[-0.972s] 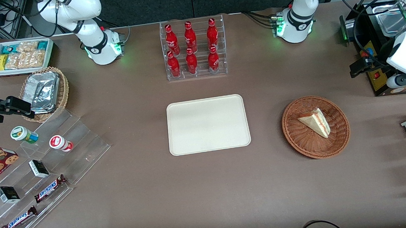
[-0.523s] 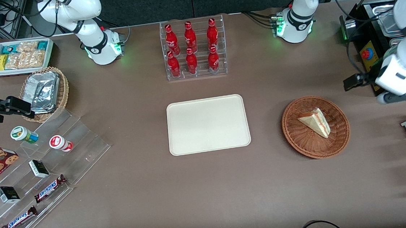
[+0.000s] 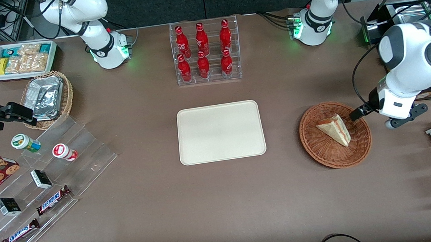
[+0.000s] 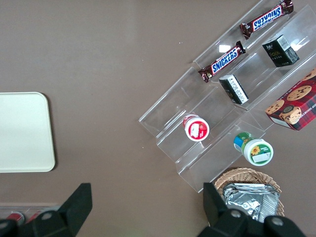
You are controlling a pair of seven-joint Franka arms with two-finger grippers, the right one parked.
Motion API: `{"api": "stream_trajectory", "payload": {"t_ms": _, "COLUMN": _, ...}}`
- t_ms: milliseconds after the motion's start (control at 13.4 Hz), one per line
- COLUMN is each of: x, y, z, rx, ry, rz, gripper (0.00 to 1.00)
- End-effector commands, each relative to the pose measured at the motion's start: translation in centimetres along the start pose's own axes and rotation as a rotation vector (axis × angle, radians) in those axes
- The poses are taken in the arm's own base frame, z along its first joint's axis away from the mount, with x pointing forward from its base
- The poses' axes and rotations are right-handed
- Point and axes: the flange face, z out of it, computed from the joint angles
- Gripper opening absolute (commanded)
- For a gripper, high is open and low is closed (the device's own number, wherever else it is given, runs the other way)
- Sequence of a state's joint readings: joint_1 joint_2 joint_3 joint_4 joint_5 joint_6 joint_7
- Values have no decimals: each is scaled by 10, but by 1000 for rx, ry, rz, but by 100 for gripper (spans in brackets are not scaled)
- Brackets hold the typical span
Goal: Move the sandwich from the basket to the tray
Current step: 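Move the left gripper over the wrapped sandwich in the wicker basket, then lower the left gripper and close it on the sandwich's crust edge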
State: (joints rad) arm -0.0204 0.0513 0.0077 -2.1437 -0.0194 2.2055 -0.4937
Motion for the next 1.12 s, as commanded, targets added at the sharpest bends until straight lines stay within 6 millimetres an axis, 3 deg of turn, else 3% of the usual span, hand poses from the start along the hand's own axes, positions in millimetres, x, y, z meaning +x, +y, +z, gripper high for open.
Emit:
{"api": "stream_trajectory", "payload": {"t_ms": 0, "x": -8, "y": 4, "z": 24, "rx": -47, "ry": 33, "rz": -148, "gripper": 100}}
{"api": "stream_trajectory", "payload": {"t_ms": 150, "x": -18, "y": 28, "z": 46, "rx": -43, "ry": 25, "rz": -158, "gripper": 100}}
{"api": "stream_trajectory", "payload": {"t_ms": 449, "x": -25, "y": 42, "z": 79, "rx": -36, "ry": 22, "rz": -147, "gripper": 100}}
{"api": "stream_trajectory", "payload": {"t_ms": 598, "x": -26, "y": 41, "z": 100, "rx": -16, "ry": 8, "rz": -140, "gripper": 100}}
{"api": "stream_trajectory", "payload": {"t_ms": 1047, "x": -29, "y": 26, "z": 115, "rx": 8, "ry": -10, "rz": -151, "gripper": 100}}
